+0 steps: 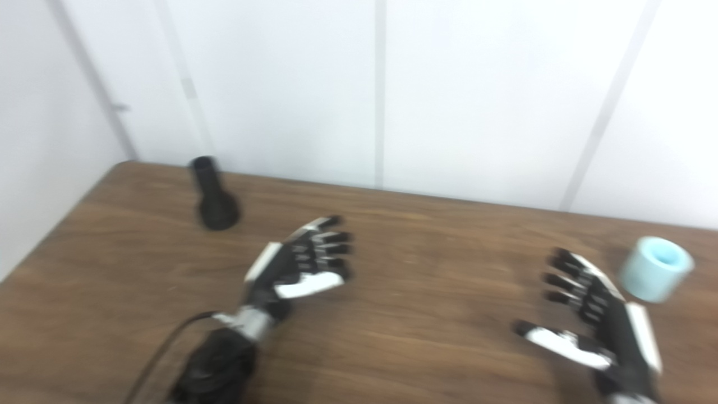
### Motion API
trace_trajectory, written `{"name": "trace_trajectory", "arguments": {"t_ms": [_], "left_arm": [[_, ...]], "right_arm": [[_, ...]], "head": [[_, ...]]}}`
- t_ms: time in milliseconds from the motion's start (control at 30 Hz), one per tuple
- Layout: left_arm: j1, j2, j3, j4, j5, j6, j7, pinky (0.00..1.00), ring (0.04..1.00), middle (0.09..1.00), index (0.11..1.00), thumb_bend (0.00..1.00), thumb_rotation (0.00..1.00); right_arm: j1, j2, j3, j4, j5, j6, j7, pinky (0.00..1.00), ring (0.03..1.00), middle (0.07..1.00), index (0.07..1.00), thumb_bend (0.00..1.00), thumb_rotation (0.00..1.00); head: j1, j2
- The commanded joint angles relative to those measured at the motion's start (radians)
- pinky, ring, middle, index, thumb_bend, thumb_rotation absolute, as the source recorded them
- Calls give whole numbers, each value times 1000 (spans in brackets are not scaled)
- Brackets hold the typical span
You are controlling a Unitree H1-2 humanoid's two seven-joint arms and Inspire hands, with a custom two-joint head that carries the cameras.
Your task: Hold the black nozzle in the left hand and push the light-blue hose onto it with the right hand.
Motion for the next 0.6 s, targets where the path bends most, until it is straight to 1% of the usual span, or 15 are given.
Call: {"name": "trace_trajectory", "arguments": {"t_ms": [0,133,267,300,333,367,400,467,567], "left_arm": [[-42,-2,0,-3,12,-53,11,671,747,755,788,611,133],[-46,-4,-7,20,89,-91,53,646,742,746,779,633,148],[-47,-2,-1,-1,116,-96,73,613,735,742,775,633,139],[-47,-3,5,-17,112,-93,76,584,723,741,774,632,138],[-46,-4,10,-27,107,-90,78,521,692,739,773,632,139],[-47,-3,15,-40,103,-90,80,506,685,738,773,632,139],[-49,1,22,-57,104,-89,83,468,661,734,772,629,137],[-58,16,36,-95,117,-75,90,437,643,718,768,623,131],[-71,46,45,-134,137,-51,87,478,649,702,760,622,123]], "right_arm": [[-22,-5,-9,-22,24,-53,6,685,759,823,828,787,59],[-24,2,-9,-7,57,-67,19,732,794,850,856,741,14],[-25,3,-7,-11,54,-62,19,758,801,857,863,727,0],[-25,4,-6,-11,54,-60,19,760,802,858,864,726,0],[-25,5,-5,-11,54,-58,20,760,807,860,864,724,0],[-25,5,-5,-9,57,-59,22,761,808,860,864,724,0],[-26,4,-4,-6,59,-61,25,757,814,863,864,724,0],[-28,1,-4,0,63,-68,29,749,816,864,863,724,0],[-32,-1,-6,8,64,-73,31,749,820,866,865,721,0]], "head": [[14,-17],[11,-26],[2,-21],[7,-20],[7,-20],[11,-22],[15,-23],[16,-24],[16,-24]]}}
